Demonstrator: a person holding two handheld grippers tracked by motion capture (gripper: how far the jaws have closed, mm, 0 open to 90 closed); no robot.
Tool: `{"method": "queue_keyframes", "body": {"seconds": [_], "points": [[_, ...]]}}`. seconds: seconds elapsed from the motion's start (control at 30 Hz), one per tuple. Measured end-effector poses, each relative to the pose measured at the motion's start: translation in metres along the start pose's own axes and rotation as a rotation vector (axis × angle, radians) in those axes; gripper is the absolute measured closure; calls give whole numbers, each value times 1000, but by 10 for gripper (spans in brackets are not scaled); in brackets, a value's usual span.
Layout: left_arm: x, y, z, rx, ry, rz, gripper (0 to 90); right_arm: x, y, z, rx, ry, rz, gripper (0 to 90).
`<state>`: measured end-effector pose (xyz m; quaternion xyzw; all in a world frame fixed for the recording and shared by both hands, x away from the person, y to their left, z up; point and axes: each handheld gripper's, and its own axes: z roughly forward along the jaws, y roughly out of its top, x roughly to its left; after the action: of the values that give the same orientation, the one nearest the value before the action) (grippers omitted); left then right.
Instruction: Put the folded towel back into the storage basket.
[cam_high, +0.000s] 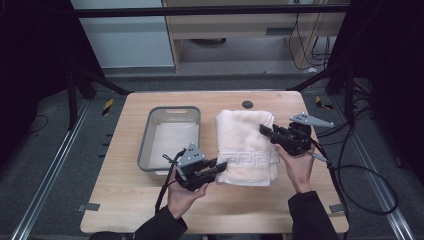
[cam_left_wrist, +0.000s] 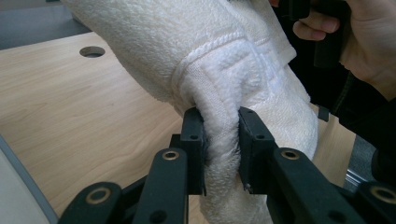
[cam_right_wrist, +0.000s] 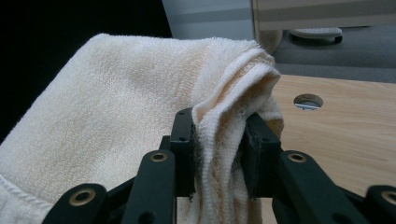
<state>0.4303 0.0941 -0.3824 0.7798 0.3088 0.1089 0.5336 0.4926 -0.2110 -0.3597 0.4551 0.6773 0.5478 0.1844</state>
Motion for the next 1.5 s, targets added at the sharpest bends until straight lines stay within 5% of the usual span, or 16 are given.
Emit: {"method": "queue_keyframes", "body": {"seconds": [1.5], "points": [[28, 26, -50, -120, 62, -15, 738, 50, 51, 21, -92, -4, -73, 691]]}}
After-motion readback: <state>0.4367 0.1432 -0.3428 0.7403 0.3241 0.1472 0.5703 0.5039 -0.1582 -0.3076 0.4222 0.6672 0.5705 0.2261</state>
